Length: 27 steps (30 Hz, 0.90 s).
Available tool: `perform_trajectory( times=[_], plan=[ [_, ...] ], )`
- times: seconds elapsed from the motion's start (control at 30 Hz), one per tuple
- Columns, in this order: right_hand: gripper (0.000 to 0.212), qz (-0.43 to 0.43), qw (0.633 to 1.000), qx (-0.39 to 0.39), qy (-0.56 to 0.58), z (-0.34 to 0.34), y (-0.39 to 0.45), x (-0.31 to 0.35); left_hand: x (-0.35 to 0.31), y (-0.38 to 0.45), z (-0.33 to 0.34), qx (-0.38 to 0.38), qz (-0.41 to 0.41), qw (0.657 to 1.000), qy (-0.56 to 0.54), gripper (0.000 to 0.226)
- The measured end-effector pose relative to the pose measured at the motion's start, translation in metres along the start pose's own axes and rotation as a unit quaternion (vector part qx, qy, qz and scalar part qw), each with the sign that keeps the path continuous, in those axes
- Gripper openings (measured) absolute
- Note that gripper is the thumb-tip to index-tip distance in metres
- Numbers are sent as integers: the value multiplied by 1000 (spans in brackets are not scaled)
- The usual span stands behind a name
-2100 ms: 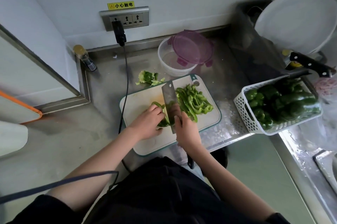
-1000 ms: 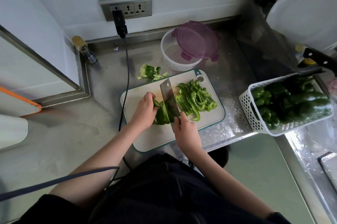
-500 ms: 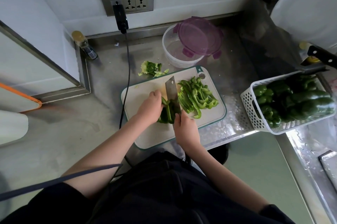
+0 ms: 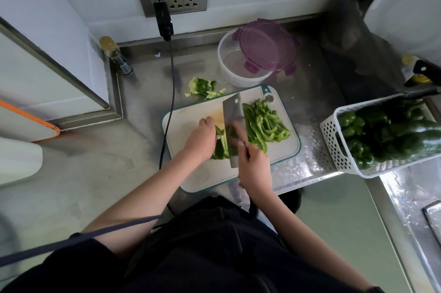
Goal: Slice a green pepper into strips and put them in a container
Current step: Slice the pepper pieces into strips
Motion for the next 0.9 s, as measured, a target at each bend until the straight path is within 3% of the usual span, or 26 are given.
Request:
perform_trajectory(
  times=[0.43,0.63,0.9],
  plan=[
    [35,-52,994,18,-93,19,-1,4,6,4,7,2,21,999,-26,25],
    [37,-43,997,24,-57,23,3,2,7,5,8,-3,33,999,-29,21],
    [39,-13,995,46,-93,34,1,-7,10,4,10,3,35,999,-30,20]
  ],
)
Point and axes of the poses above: each hand's wrist, its own y-axis towards the middle knuckle, its own z-axis out of the palm, x = y × z, the point moved 8 cm from there along y, towards the middle knuckle, and after that the axes turned 15 degrees about y, right-handed, at the moved point
